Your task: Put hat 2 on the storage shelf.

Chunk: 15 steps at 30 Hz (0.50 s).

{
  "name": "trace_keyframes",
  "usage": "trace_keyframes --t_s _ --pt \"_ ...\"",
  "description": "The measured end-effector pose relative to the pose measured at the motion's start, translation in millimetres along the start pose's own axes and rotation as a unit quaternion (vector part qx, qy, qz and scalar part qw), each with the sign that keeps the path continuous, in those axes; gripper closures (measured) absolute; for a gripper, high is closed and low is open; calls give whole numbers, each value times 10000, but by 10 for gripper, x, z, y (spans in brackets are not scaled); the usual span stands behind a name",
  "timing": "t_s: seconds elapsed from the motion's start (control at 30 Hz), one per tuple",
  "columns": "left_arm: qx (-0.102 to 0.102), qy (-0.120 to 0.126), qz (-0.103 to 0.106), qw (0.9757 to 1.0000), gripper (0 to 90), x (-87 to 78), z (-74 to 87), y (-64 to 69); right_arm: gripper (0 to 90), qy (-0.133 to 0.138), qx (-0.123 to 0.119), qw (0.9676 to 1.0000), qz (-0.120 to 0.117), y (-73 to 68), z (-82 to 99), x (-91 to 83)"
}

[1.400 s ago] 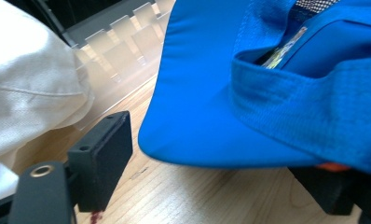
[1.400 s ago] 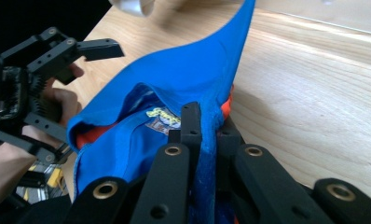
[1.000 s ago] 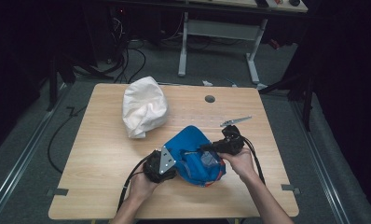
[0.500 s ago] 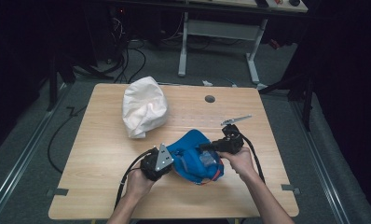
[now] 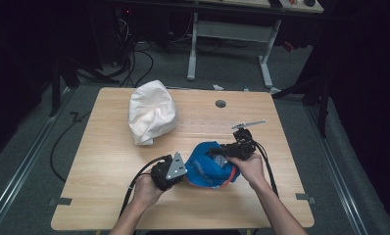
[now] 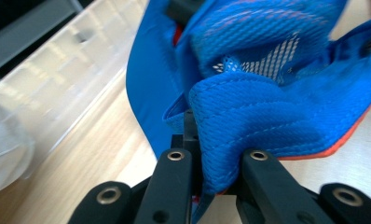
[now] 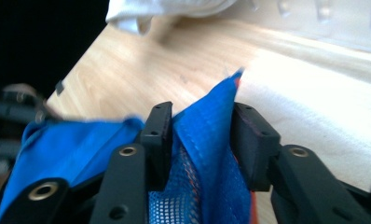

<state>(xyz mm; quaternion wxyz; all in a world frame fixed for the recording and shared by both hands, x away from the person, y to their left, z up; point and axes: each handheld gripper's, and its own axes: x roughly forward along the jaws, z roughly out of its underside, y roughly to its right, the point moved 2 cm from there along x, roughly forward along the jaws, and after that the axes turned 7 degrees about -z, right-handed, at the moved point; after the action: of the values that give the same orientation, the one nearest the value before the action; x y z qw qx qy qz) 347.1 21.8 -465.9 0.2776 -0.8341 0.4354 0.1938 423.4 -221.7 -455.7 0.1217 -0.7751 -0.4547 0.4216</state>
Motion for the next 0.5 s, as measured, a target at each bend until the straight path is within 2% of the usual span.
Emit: trace_keyframes --t_s 0.13,0.23,0.33,0.43,0.5 --pt "55 -21 123 9999 862 -19 -38 0 492 181 143 9997 64 29 -32 -22" --pt "10 16 143 9999 863 -38 -48 -13 438 545 258 9981 103 62 -51 -92" --pt "-104 14 153 9998 863 -51 -37 -43 418 816 255 9963 129 76 -68 -161" --pt "-254 45 173 9995 864 -66 -15 -76 415 1198 231 9923 215 103 -84 -297" --pt "-395 113 171 9990 864 -82 -15 -102 413 1285 162 9906 442 132 -64 -385"
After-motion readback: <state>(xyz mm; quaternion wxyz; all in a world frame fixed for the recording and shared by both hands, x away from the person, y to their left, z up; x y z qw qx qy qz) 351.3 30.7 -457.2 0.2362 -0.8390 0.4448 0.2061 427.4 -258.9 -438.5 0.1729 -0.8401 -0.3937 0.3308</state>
